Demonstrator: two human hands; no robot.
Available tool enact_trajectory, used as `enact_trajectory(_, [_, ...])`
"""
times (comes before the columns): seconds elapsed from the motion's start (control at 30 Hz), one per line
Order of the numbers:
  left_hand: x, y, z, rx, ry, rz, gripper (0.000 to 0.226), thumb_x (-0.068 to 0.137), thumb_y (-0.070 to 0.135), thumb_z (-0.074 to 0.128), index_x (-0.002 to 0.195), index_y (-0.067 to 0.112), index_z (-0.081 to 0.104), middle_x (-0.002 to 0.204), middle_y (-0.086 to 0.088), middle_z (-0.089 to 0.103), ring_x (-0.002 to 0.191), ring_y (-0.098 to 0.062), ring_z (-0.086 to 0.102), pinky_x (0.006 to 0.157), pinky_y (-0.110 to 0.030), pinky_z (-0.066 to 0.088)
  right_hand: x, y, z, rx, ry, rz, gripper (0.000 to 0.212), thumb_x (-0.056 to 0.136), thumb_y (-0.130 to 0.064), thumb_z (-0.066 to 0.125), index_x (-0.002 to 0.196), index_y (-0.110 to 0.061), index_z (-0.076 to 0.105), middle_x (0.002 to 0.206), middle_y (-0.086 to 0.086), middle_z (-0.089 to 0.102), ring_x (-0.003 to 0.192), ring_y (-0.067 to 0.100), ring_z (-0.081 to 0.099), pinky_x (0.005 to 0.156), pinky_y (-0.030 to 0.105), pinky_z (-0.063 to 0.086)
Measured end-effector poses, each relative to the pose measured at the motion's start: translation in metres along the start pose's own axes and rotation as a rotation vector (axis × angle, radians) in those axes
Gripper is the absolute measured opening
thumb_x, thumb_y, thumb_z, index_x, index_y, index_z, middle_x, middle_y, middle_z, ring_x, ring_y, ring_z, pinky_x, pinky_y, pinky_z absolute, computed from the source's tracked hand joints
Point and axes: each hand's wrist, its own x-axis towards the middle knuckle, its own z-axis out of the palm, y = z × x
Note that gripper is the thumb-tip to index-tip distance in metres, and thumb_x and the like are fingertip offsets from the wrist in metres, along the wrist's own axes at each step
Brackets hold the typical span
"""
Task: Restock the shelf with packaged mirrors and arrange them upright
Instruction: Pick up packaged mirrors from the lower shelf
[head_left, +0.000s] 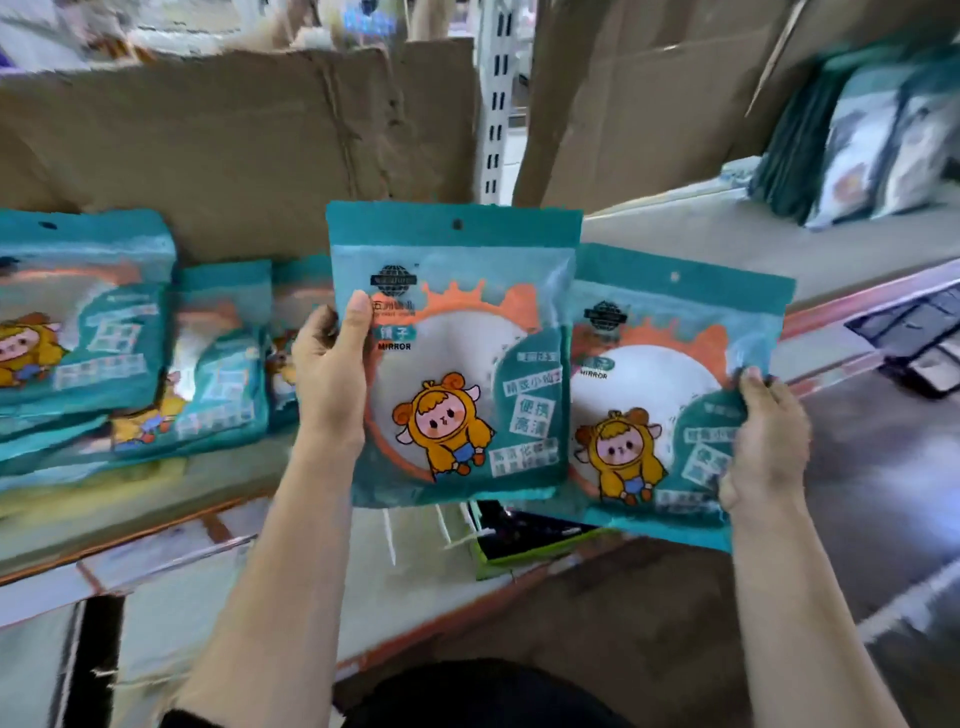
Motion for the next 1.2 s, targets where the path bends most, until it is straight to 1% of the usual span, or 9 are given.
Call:
enact_trajectory(0.1, [-0.022,-0.022,0.047,-0.017,-0.074,-0.015,0.029,0.095,0.019,0.053,0.066,0.021,0.057,0.057,0.013,0.064,0.051,0.000,0.057,0.051,-0.015,0.048,0.021,0.000,-0.054,0.018,0.069,0.017,0.024,0.097,-0.017,0.049,0.074,-0.020,0.054,0.052,-0.011,0.059,0.049,0.007,0.056,0.049,0.020,0.045])
enact_trajectory(0.2, [-0.049,-0.037,0.102,-0.042,-0.159,-0.049,0.045,0.095,0.016,0.052,0.052,0.023,0.063,0.054,0.014,0.064,0.049,0.002,0.056,0.048,-0.013,0.044,0.041,-0.010,-0.109,0.022,0.132,0.003,0.022,0.096,-0.018,0.051,0.075,-0.020,0.055,0.055,-0.009,0.060,0.048,0.008,0.056,0.049,0.022,0.045])
enact_trajectory(0.33, [-0.075,-0.045,0.173,-0.071,-0.211,-0.084,0.025,0.095,0.014,0.052,0.070,0.017,0.052,0.053,0.014,0.064,0.046,0.002,0.058,0.044,-0.012,0.043,0.064,-0.035,-0.162,0.041,0.228,-0.030,0.023,0.097,-0.016,0.049,0.074,-0.020,0.052,0.053,-0.010,0.059,0.046,0.004,0.055,0.045,0.017,0.044])
enact_trajectory(0.5, [-0.093,-0.062,0.248,-0.032,-0.307,-0.093,0.024,0.096,0.016,0.051,0.072,0.018,0.052,0.049,0.015,0.061,0.039,0.002,0.053,0.039,-0.009,0.039,0.094,-0.046,-0.209,0.027,0.320,-0.020,0.023,0.096,-0.019,0.051,0.073,-0.020,0.051,0.050,-0.010,0.058,0.043,0.003,0.054,0.043,0.015,0.041])
enact_trajectory(0.7, [-0.099,-0.095,0.340,-0.039,-0.428,-0.155,0.016,0.095,0.016,0.052,0.081,0.016,0.059,0.063,0.015,0.068,0.060,0.003,0.063,0.058,-0.009,0.047,0.148,-0.054,-0.264,0.010,0.417,0.006,0.022,0.096,-0.023,0.052,0.074,-0.020,0.052,0.053,-0.011,0.059,0.046,0.005,0.055,0.049,0.020,0.043])
enact_trajectory(0.83, [-0.087,-0.125,0.409,-0.050,-0.417,-0.192,0.014,0.095,0.020,0.053,0.082,0.020,0.059,0.066,0.014,0.070,0.063,0.000,0.064,0.060,-0.015,0.051,0.213,-0.056,-0.287,0.035,0.433,0.002,0.023,0.096,-0.023,0.052,0.073,-0.020,0.053,0.052,-0.010,0.059,0.046,0.006,0.055,0.048,0.019,0.043])
enact_trajectory(0.97, [-0.075,-0.157,0.475,0.016,-0.377,-0.215,0.021,0.092,0.026,0.058,0.073,0.024,0.065,0.067,0.011,0.071,0.061,-0.005,0.065,0.064,-0.026,0.052,0.284,-0.066,-0.310,0.043,0.444,-0.006,0.026,0.095,-0.021,0.053,0.069,-0.019,0.050,0.049,-0.008,0.055,0.043,0.008,0.052,0.045,0.019,0.040])
enact_trajectory(1.1, [-0.058,-0.169,0.545,-0.013,-0.338,-0.202,0.013,0.094,0.024,0.056,0.086,0.023,0.066,0.070,0.015,0.072,0.066,0.000,0.067,0.061,-0.017,0.050,0.364,-0.083,-0.318,0.035,0.406,-0.054,0.027,0.096,-0.020,0.053,0.069,-0.017,0.049,0.050,-0.007,0.053,0.042,0.008,0.050,0.041,0.017,0.038])
enact_trajectory(1.2, [-0.054,-0.175,0.585,-0.042,-0.345,-0.167,0.013,0.094,0.019,0.054,0.085,0.022,0.064,0.068,0.019,0.070,0.067,0.004,0.066,0.060,-0.011,0.048,0.405,-0.085,-0.328,0.008,0.391,-0.043,0.026,0.094,-0.021,0.056,0.069,-0.018,0.053,0.057,-0.003,0.053,0.048,0.015,0.049,0.047,0.024,0.038])
